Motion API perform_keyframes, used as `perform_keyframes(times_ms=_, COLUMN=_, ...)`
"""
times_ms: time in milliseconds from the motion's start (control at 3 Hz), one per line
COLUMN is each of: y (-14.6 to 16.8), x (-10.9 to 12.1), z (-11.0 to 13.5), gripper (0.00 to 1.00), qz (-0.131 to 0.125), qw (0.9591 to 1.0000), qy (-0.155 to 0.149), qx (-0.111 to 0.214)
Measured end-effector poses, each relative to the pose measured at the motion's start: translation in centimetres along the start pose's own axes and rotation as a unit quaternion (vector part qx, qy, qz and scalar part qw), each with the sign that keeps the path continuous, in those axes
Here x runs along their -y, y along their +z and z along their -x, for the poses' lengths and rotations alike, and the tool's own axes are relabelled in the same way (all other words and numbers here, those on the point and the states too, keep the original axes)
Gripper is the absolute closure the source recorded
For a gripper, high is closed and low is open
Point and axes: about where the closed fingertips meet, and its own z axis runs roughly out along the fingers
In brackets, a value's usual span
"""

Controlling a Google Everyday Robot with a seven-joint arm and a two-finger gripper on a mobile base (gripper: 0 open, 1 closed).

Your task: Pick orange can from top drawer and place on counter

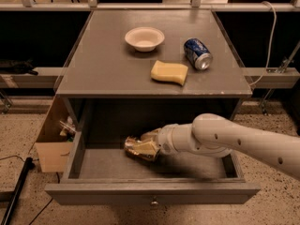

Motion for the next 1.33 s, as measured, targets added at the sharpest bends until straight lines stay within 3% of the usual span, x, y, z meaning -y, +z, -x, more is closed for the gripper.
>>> perform_keyframes(times_ms=333, y=-5.6, x=-1.1, z=5.0, gripper=1.0, qz=-0.022, qw=0.9981, qy=-0.042, qx=0.039)
perform_keyframes(times_ms=667, y=-11.2, x=-2.0, z=9.2, gripper=1.0, qz=-0.05, qw=0.9931, qy=-0.08, qx=0.071)
perform_keyframes(times_ms=1000, y=-17.9, x=-3.4, z=14.2, gripper=1.0, qz=-0.086, qw=0.9829, qy=-0.125, qx=0.104)
perform_keyframes(times_ms=1333, y=-20.8, x=-4.3, z=16.7, gripper=1.0, qz=-0.1, qw=0.976, qy=-0.147, qx=0.126)
